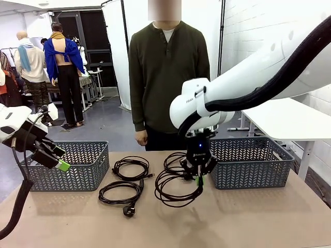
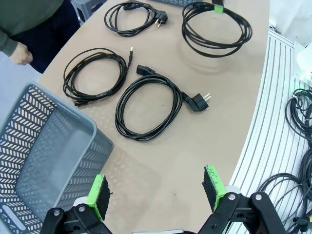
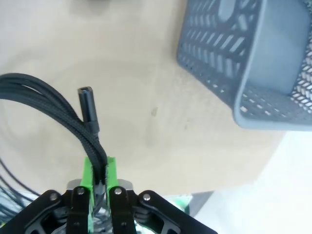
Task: Organize the cables according to human instructions.
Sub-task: Pick up a bundle of cables and place it in the basket indicated by the human.
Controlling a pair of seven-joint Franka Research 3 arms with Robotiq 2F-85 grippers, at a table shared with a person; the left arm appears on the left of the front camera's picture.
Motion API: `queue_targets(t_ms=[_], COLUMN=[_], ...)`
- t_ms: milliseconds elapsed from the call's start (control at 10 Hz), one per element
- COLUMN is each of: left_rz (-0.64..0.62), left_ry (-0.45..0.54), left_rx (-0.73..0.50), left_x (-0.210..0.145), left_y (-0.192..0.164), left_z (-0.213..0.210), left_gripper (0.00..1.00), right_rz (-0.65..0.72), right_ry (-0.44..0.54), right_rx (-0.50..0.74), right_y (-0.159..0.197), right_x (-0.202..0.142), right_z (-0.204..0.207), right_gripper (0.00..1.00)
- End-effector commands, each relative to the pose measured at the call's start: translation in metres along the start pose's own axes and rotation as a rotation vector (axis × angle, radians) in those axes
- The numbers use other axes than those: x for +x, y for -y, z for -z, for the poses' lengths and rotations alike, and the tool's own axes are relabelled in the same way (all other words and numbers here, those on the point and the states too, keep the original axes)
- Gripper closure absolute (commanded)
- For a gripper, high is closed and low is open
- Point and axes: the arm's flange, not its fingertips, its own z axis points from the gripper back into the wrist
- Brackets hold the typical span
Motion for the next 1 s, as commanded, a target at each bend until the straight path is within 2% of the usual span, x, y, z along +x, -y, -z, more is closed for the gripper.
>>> queue_targets(t_ms=[0,300,500,700,900], left_rz=[0.011,0.011,0.011,0.011,0.011], left_ry=[0.015,0.015,0.015,0.015,0.015], left_rx=[-0.016,-0.016,-0.016,-0.016,-0.016], left_x=[-0.002,-0.002,-0.002,-0.002,-0.002], left_y=[-0.003,-0.003,-0.003,-0.003,-0.003], left_z=[0.001,0.001,0.001,0.001,0.001], left_gripper=[0.00,0.00,0.00,0.00,0.00], right_rz=[-0.102,-0.374,-0.526,-0.661,-0.703], right_ry=[-0.017,0.054,0.097,0.088,0.051], right_rx=[0.011,-0.034,-0.116,-0.154,-0.179], right_y=[0.014,0.036,0.053,0.063,0.069], right_x=[-0.003,-0.008,-0.007,0.001,0.008], right_z=[-0.030,-0.068,-0.094,-0.109,-0.115], right_gripper=[1.00,1.00,1.00,1.00,1.00])
